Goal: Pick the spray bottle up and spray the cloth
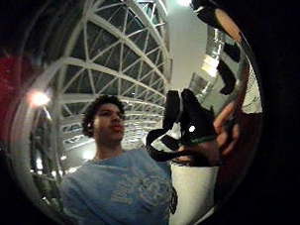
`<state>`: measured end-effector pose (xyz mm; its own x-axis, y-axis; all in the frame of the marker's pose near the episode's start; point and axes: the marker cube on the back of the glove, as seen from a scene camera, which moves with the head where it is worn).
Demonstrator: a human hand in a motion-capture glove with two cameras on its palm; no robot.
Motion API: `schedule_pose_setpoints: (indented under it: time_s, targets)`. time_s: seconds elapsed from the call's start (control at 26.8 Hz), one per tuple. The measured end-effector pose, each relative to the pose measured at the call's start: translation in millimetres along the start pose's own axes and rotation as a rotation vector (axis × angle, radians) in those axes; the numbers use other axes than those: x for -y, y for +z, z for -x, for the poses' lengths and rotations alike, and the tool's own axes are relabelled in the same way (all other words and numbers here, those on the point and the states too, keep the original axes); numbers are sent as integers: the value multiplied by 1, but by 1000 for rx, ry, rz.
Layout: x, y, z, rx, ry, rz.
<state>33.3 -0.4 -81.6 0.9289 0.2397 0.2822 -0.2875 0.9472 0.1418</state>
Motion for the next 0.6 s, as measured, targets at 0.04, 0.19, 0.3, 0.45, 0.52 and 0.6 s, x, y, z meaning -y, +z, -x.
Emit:
schedule_pose_setpoints:
  time_s: [0.04, 0.19, 0.3, 0.45, 0.52, 0.6]
  targets:
    - [3, -7, 1, -40, 4, -1]
    - [21, -36, -3, -201, 35, -14]
    - [41, -58, -22, -338, 116, -56]
    - [71, -90, -60, -476, 246, -101]
    - [83, -104, -83, -529, 286, -100]
    - [94, -112, -106, -573, 309, -120]
